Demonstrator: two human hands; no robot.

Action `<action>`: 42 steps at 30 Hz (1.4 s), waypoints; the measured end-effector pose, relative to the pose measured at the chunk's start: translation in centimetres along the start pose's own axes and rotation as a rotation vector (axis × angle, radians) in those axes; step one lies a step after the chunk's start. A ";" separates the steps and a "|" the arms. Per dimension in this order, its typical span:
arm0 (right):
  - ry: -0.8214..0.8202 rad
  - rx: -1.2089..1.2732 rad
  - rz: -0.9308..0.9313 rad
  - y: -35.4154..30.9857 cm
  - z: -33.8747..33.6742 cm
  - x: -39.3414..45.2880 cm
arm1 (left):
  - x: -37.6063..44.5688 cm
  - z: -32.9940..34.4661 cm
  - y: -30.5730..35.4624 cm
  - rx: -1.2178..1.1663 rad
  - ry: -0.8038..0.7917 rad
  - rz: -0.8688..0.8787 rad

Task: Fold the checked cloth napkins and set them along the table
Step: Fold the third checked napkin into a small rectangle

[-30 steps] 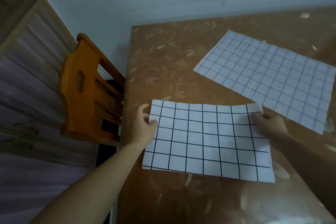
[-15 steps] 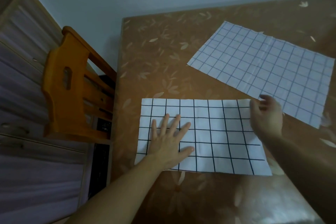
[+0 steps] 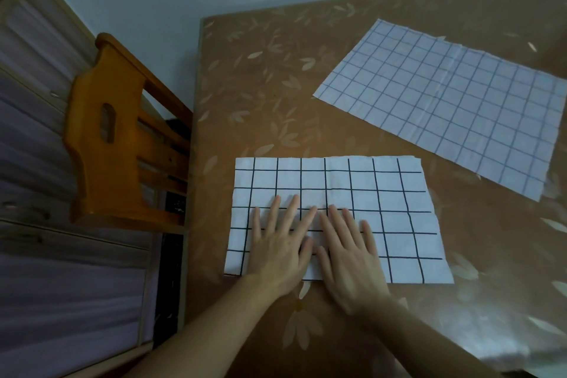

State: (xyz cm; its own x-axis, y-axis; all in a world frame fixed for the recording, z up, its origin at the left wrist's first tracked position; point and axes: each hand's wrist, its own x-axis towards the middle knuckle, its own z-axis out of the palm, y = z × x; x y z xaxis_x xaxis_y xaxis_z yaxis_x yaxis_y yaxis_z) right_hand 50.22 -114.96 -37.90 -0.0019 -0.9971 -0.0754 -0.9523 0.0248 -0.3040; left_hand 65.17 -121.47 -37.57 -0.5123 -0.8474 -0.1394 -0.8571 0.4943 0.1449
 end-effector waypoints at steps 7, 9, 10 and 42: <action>-0.078 -0.089 -0.002 1.1 -0.1 0.0 | -0.5 0.4 -0.1 0.001 -0.036 -0.078; -0.100 -0.113 0.015 2.9 -0.9 -0.3 | -0.5 0.4 -0.2 0.003 -0.046 -0.090; -0.111 -0.121 0.034 4.2 -1.4 -0.5 | -0.5 0.3 -0.2 0.007 -0.050 -0.092; 0.073 -0.370 -0.375 16.2 -8.7 -7.7 | -6.8 -0.5 11.6 -0.086 -0.086 -0.159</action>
State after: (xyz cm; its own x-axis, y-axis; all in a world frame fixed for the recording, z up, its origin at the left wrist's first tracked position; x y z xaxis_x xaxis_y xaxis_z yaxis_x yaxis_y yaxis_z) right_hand 32.18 -107.46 -33.93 0.3511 -0.9353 0.0442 -0.9355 -0.3484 0.0586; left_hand 58.78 -110.10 -34.41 -0.3767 -0.8921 -0.2495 -0.9217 0.3340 0.1973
